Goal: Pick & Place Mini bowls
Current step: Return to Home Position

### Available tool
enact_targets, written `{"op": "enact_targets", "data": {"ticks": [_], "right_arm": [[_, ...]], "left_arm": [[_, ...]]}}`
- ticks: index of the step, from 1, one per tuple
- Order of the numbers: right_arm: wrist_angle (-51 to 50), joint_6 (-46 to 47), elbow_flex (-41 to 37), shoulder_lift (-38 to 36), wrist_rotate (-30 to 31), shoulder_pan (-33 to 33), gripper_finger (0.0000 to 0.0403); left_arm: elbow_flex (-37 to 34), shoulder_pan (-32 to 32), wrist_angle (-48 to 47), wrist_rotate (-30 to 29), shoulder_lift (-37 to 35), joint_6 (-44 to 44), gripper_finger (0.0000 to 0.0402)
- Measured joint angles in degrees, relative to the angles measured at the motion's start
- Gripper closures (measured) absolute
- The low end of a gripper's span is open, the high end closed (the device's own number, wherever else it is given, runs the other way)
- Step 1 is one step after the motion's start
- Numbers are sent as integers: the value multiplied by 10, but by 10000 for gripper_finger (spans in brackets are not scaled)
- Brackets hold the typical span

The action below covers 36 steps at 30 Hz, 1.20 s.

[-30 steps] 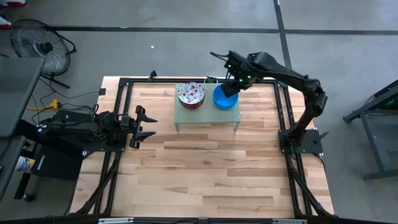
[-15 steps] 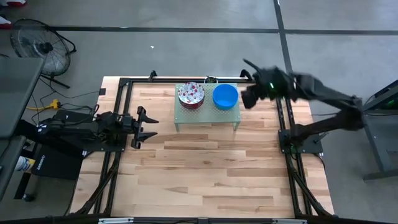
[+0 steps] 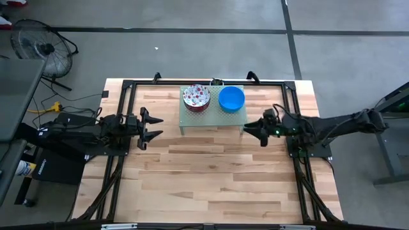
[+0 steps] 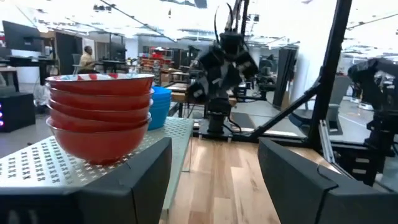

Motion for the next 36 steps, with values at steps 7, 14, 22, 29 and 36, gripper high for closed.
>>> {"op": "enact_targets", "data": {"ticks": [7,14,22,29,36], "right_arm": [[57,-12,-118,-137,-1,9,258],[57,-38,-177,-247,-9,7,258],[22,-46,-194,-309,-18,7,259],[16,-53,-194,-314,5,7,259],[9,-30,-194,-314,19,7,259]], "left_arm": [[0,0,-1,8,0,-5,168],[0,0,-7,45,0,-5,168],[0,0,-42,44,0,-5,168],[0,0,-85,44,0,-5,168],[0,0,-131,44,0,-5,168]]}}
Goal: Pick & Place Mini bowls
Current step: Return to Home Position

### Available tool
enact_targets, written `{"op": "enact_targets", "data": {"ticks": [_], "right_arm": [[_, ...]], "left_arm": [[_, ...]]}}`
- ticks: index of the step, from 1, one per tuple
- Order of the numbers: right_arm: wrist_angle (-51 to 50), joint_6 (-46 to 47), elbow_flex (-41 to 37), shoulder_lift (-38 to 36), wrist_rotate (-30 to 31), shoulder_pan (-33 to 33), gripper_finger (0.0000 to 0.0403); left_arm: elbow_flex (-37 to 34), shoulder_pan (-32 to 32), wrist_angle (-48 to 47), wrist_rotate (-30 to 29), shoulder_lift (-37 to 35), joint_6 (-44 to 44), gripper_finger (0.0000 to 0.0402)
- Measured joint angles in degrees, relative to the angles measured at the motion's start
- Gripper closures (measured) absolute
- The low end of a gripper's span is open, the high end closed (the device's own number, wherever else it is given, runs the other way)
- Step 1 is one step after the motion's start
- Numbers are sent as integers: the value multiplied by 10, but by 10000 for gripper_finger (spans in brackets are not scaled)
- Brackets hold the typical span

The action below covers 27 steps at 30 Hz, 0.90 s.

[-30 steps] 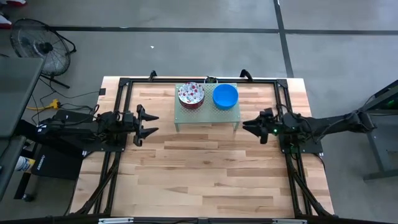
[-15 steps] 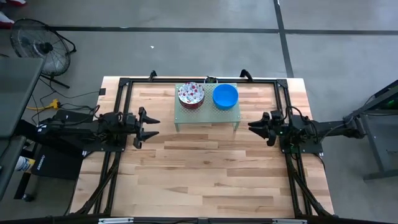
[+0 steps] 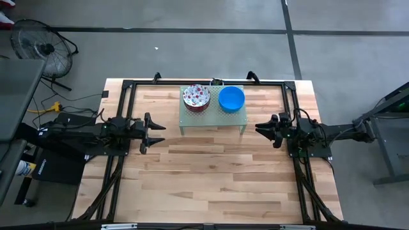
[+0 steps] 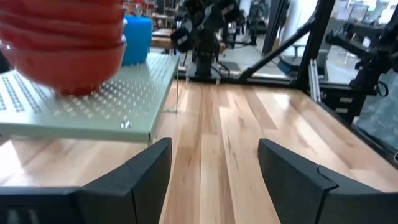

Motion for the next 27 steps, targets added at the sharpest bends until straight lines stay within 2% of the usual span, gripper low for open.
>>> {"op": "enact_targets", "data": {"ticks": [16,27], "right_arm": [[0,-103,0,0,-12,0,259],[0,-105,0,0,-13,0,259]], "left_arm": [[0,0,-53,0,0,0,168],[0,0,-53,0,0,0,168]]}}
